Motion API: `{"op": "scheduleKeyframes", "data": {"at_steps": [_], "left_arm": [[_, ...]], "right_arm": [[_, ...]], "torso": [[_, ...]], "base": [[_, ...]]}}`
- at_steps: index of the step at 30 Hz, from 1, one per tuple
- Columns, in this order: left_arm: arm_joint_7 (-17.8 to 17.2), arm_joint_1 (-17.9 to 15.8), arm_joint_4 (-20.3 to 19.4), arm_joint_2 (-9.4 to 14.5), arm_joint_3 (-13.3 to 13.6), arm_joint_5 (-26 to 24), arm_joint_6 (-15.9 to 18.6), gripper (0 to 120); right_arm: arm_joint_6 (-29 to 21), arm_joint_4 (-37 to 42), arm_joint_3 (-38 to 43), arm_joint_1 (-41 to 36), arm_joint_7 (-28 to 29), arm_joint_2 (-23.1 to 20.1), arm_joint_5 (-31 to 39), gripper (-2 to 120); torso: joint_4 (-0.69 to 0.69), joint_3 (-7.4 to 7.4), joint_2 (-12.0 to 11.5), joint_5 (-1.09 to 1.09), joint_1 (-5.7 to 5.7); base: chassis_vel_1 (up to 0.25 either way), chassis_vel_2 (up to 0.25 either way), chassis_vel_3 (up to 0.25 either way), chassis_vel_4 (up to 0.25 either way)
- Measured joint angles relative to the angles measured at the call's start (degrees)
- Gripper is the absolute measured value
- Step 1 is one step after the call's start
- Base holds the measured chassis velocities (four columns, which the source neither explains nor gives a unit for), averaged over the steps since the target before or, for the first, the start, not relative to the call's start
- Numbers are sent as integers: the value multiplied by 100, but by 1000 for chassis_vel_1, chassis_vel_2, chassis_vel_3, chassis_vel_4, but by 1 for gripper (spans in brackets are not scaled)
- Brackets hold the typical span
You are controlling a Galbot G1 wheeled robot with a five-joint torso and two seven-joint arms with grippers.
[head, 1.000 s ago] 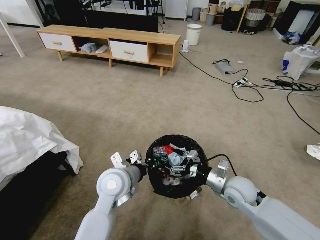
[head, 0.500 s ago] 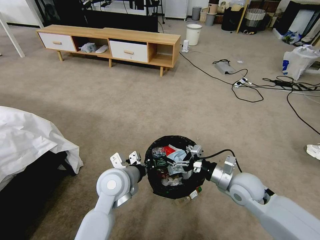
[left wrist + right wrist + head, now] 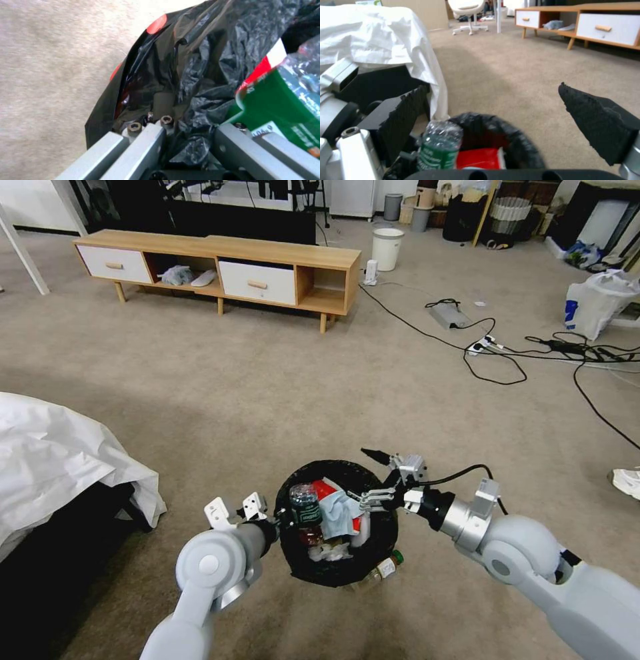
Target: Pick up the trash bin and place the garbage on the floor into it.
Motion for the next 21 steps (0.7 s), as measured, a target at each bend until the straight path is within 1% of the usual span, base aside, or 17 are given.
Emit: {"op": "scheduleKeyframes", "data": {"at_steps": [2,5,9,13,17,21], "left_arm": [[25,93,-44,37,-86,59,-21,0],[38,145,-57,65,-148,96,-25,0],[39,186,-59,81,-229,163,-33,0],[45,210,-59,79,-260,206,-38,0],[79,364,-69,73,-334,347,-48,0],[113,396,-47,84,-379,396,-61,0]], "right_arm": [[-1,53,198,-192,8,22,-36,100],[-4,68,341,-318,24,58,-78,100],[-10,74,482,-423,62,111,-114,100],[-29,52,527,-433,99,150,-140,100],[-105,-51,540,-344,198,217,-173,100],[-119,-177,527,-302,216,233,-169,100]], "torso": [[1,0,0,0,0],[-2,0,0,0,0],[0,0,0,0,0],[-1,0,0,0,0],[1,0,0,0,0],[1,0,0,0,0]], "base": [[0,0,0,0],[0,0,0,0],[0,0,0,0],[0,0,0,0],[0,0,0,0],[0,0,0,0]]}}
